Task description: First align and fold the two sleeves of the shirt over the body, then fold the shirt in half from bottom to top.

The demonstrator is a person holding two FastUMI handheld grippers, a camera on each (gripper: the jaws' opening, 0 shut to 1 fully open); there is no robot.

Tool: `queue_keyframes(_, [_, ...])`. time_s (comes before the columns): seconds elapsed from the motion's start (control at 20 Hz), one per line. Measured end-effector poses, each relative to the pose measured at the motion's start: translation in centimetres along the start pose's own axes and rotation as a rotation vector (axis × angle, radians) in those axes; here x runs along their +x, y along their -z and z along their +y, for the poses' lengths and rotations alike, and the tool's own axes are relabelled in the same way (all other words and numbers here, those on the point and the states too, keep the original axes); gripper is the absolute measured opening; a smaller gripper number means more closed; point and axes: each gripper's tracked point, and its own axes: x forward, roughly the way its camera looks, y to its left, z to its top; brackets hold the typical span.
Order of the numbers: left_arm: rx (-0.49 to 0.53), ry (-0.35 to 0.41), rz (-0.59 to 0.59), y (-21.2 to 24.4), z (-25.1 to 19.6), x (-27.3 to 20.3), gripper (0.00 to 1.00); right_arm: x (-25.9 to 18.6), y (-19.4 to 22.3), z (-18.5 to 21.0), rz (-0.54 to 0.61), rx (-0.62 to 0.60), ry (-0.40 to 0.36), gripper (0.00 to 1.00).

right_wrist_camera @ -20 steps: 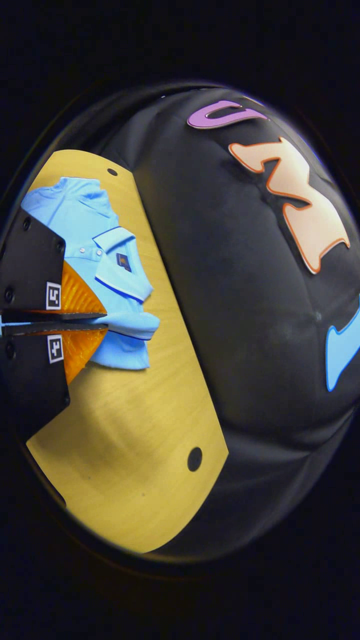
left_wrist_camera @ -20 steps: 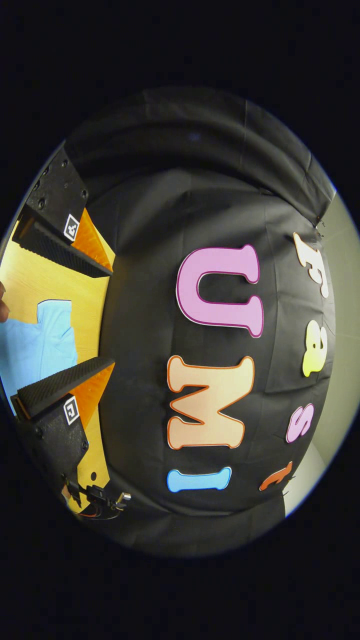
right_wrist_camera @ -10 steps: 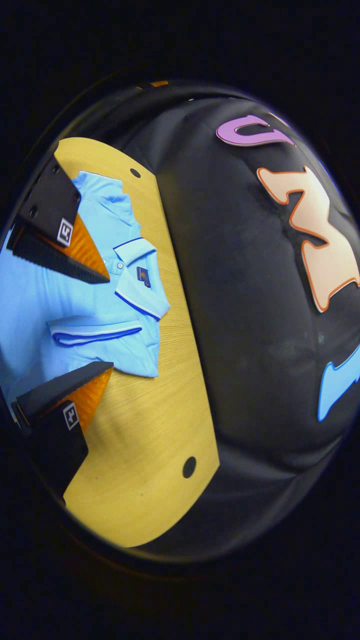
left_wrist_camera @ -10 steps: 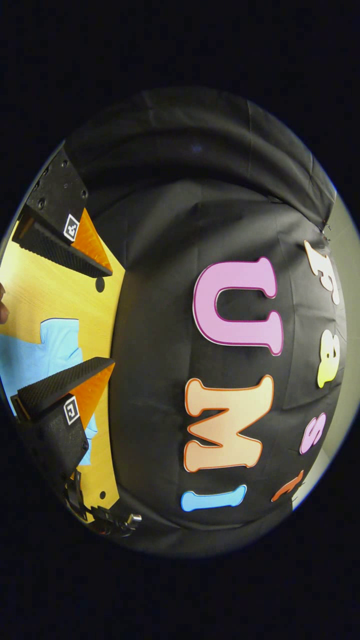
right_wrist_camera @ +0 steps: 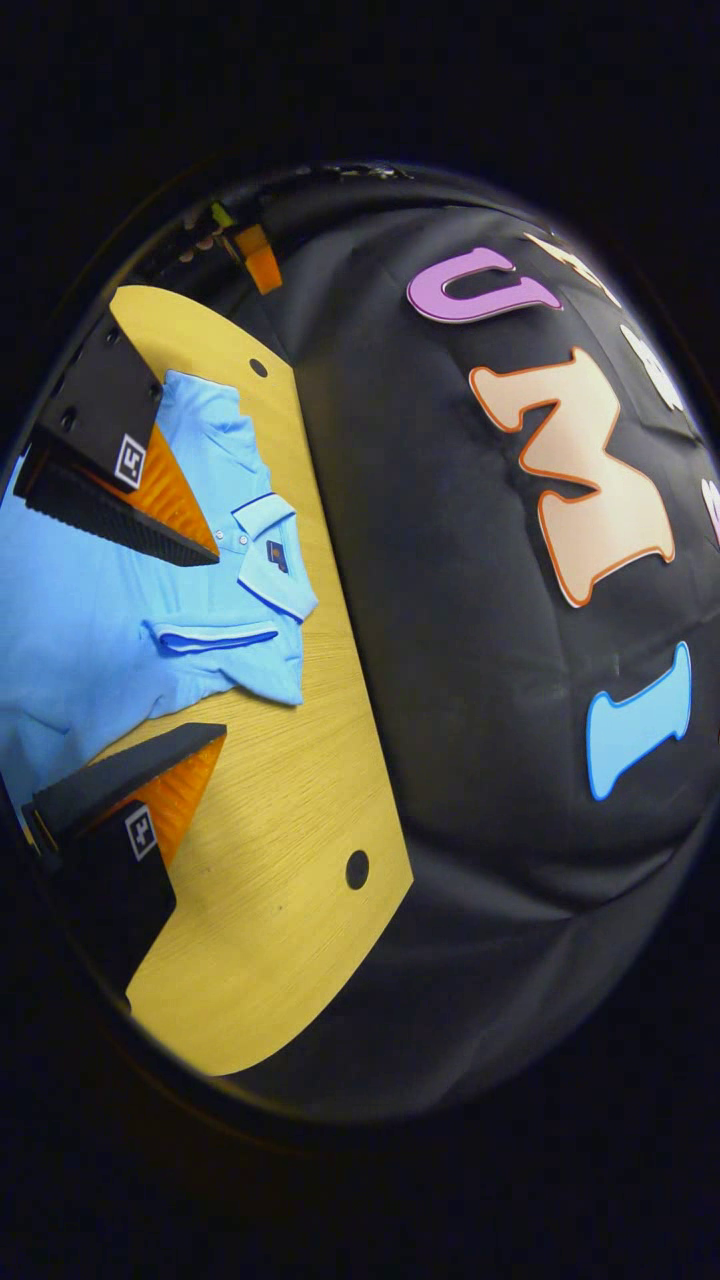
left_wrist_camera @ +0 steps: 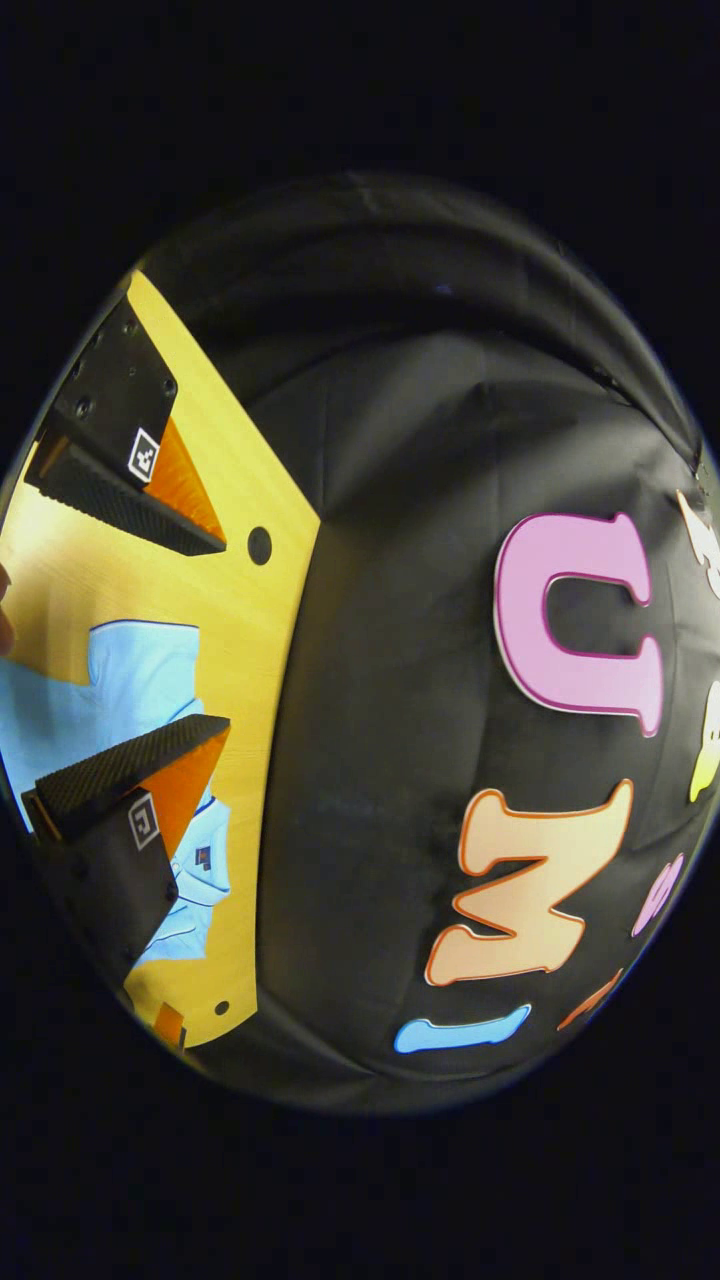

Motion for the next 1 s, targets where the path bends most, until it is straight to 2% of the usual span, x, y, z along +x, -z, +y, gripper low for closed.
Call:
queue_keyframes(0.1, [0.01, 0.016, 0.049, 2.4, -0.5, 2.3, 0.96, -0.7, -0.1, -0.9, -0.006, 0.004, 0.02, 0.98])
queue_keyframes(0.15, [0.017, 0.023, 0.081, 3.9, -0.7, 3.4, 0.95, -1.0, 0.0, -1.5, -0.006, -0.001, 0.03, 0.93])
queue_keyframes(0.2, [0.027, 0.022, 0.119, 5.3, -0.6, 4.2, 0.96, -1.3, 0.1, -2.1, -0.006, -0.006, 0.044, 0.98])
queue_keyframes(0.4, [0.047, 0.007, 0.215, 9.7, -0.3, 6.6, 0.96, -2.3, 0.4, -3.8, 0.003, -0.013, 0.079, 0.98])
queue_keyframes(0.6, [0.062, -0.043, 0.308, 13.3, 0.4, 7.3, 0.96, -3.0, 0.7, -3.9, 0.014, -0.018, 0.076, 0.98])
queue_keyframes(0.65, [0.051, -0.047, 0.299, 13.0, 0.3, 6.8, 0.96, -3.2, 0.9, -3.8, 0.021, -0.019, 0.071, 0.93])
queue_keyframes(0.7, [0.046, -0.045, 0.284, 13.1, 0.3, 7.5, 0.98, -3.2, 1.2, -3.6, 0.03, -0.022, 0.065, 0.98])
queue_keyframes(0.75, [0.048, -0.049, 0.294, 13.4, 0.3, 7.3, 0.96, -3.5, 1.5, -3.3, 0.038, -0.026, 0.056, 0.98])
queue_keyframes(0.8, [0.045, -0.036, 0.273, 13.1, 0.0, 7.4, 0.92, -3.7, 1.5, -3.1, 0.037, -0.031, 0.046, 0.98])
queue_keyframes(0.85, [0.047, -0.021, 0.273, 13.3, -0.5, 7.6, 0.8, -3.8, 1.4, -2.8, 0.029, -0.034, 0.04, 0.98])
queue_keyframes(0.9, [0.049, 0.002, 0.265, 13.1, -1.3, 7.5, 0.63, -4.0, 1.2, -2.6, 0.02, -0.033, 0.03, 0.93])
queue_keyframes(0.95, [0.041, 0.033, 0.269, 13.1, -2.1, 7.6, 0.46, -4.2, 1.3, -2.2, 0.019, -0.031, 0.019, 0.93])
queue_keyframes(1.0, [0.039, 0.029, 0.267, 13.3, -2.5, 7.6, 0.25, -4.4, 1.4, -2.1, 0.024, -0.03, 0.007, 0.98])
